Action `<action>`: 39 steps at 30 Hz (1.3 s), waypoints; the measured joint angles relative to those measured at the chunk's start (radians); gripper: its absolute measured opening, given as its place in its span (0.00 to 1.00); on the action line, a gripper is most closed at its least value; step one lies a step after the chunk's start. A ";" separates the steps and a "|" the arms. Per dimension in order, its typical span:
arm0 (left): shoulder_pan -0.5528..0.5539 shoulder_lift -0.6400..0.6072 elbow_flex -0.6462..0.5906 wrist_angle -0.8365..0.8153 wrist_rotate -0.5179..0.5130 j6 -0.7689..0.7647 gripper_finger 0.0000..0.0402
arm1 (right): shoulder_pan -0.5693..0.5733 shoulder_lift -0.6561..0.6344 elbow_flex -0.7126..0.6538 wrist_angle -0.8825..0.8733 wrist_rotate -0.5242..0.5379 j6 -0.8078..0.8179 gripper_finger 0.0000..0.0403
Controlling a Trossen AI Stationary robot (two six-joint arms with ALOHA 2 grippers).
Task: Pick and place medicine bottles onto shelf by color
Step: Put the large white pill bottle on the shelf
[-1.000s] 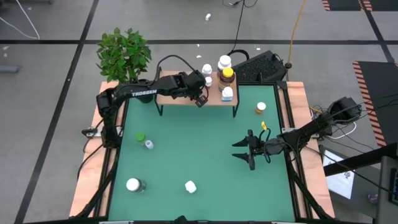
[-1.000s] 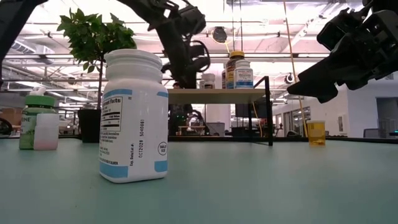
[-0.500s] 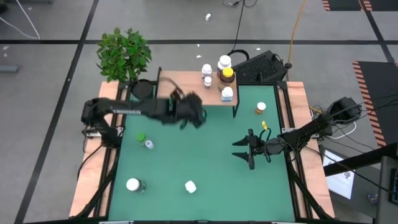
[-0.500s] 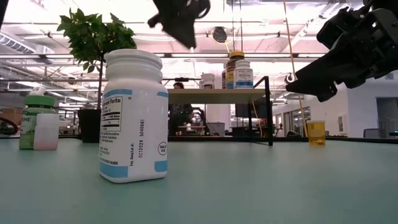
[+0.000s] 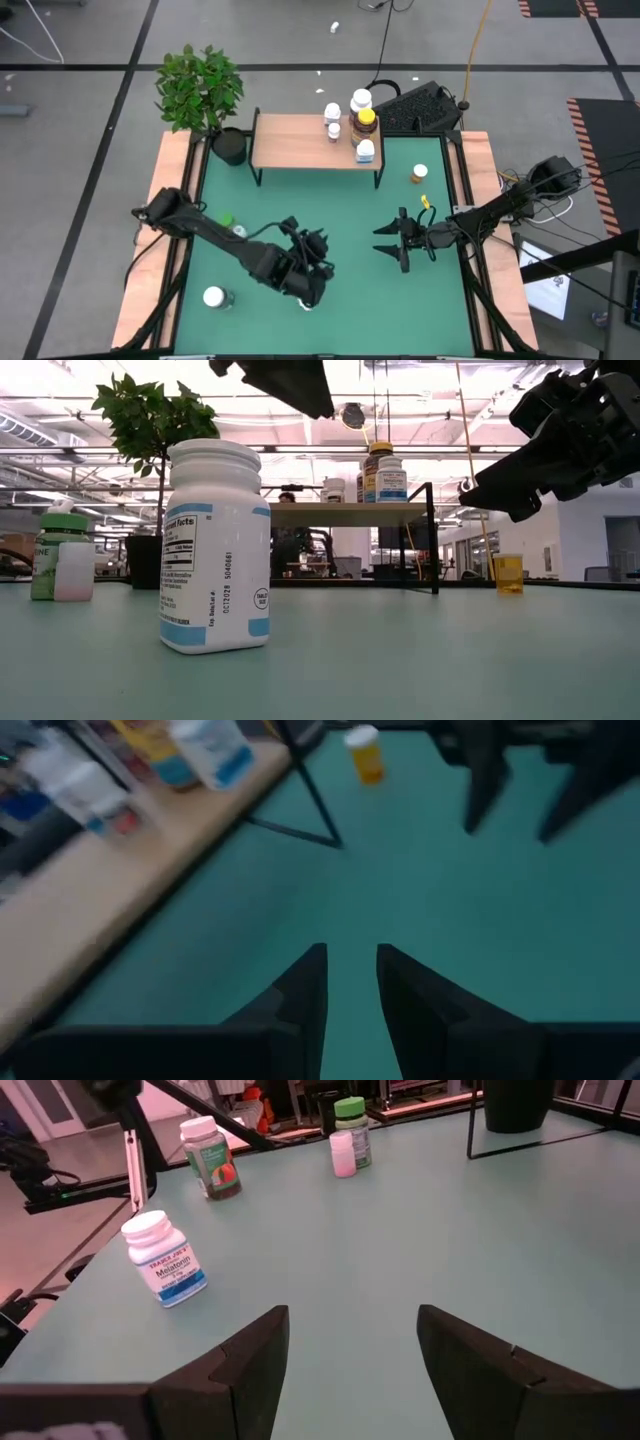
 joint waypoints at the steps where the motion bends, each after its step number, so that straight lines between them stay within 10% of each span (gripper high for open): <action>1: -0.008 0.004 0.001 0.000 0.027 -0.007 0.23 | 0.000 0.000 0.000 -0.001 0.000 0.000 0.53; 12: -0.142 0.016 0.001 0.101 0.149 -0.032 0.25 | 0.000 0.000 0.000 -0.026 0.000 0.007 0.53; 28: -0.206 0.036 0.002 0.102 0.392 -0.295 0.77 | 0.000 0.000 0.000 -0.028 0.002 0.048 0.53; 39: -0.164 0.150 0.000 0.072 0.548 -0.436 0.83 | -0.009 0.000 0.000 -0.010 0.034 -0.010 0.53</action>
